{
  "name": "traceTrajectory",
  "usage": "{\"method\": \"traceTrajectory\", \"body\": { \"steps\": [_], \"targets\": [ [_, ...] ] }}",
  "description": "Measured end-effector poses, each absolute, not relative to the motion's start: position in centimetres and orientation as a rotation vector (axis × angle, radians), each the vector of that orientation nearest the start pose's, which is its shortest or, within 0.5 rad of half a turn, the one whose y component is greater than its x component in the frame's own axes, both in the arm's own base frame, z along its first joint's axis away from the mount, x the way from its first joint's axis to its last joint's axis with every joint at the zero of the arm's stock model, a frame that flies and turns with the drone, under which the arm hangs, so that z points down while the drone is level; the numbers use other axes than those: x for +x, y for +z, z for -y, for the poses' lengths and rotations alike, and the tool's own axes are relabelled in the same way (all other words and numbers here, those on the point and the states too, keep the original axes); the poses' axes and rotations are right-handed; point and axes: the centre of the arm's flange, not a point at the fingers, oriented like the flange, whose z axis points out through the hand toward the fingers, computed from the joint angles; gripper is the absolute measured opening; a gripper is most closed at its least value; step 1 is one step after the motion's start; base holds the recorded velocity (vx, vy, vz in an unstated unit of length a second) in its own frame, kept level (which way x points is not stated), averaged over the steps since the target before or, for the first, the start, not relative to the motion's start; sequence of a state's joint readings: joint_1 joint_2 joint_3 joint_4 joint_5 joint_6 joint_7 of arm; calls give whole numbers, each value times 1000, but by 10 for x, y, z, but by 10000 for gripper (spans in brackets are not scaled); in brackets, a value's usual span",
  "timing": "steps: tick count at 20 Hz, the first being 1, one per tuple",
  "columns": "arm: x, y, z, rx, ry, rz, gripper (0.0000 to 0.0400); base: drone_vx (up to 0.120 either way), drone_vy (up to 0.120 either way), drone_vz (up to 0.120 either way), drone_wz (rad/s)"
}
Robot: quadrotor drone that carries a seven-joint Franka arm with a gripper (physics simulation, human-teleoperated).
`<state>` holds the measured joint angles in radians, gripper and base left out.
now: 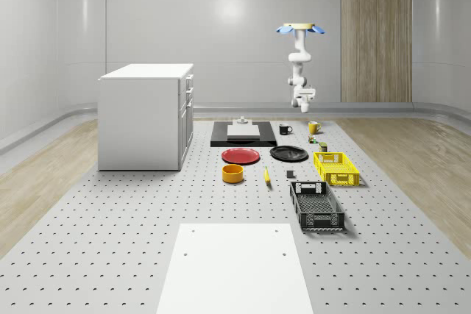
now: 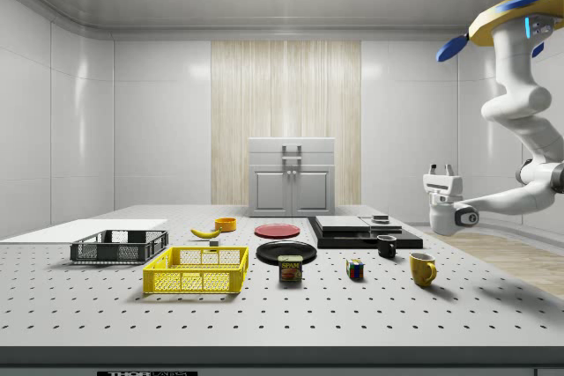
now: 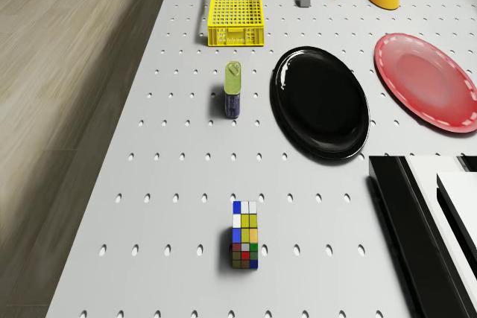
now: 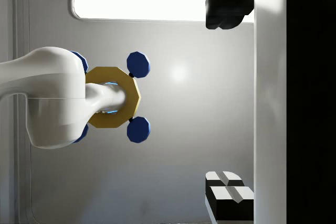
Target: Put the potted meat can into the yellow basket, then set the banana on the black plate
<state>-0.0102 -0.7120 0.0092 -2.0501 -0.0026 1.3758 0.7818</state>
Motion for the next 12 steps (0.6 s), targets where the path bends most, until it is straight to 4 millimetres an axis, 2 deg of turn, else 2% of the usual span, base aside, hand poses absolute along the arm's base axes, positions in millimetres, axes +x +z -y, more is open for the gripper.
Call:
{"method": "traceTrajectory", "body": {
  "steps": [3,4,12],
  "targets": [
    [302,691,-1,-2900,-67,-1201,400,120,120,0,0],
    [302,691,-2,-2902,-69,-1202,400,120,40,0,0],
    [302,691,-7,-2940,-109,-1219,400,120,5,0,0]
  ]
}}
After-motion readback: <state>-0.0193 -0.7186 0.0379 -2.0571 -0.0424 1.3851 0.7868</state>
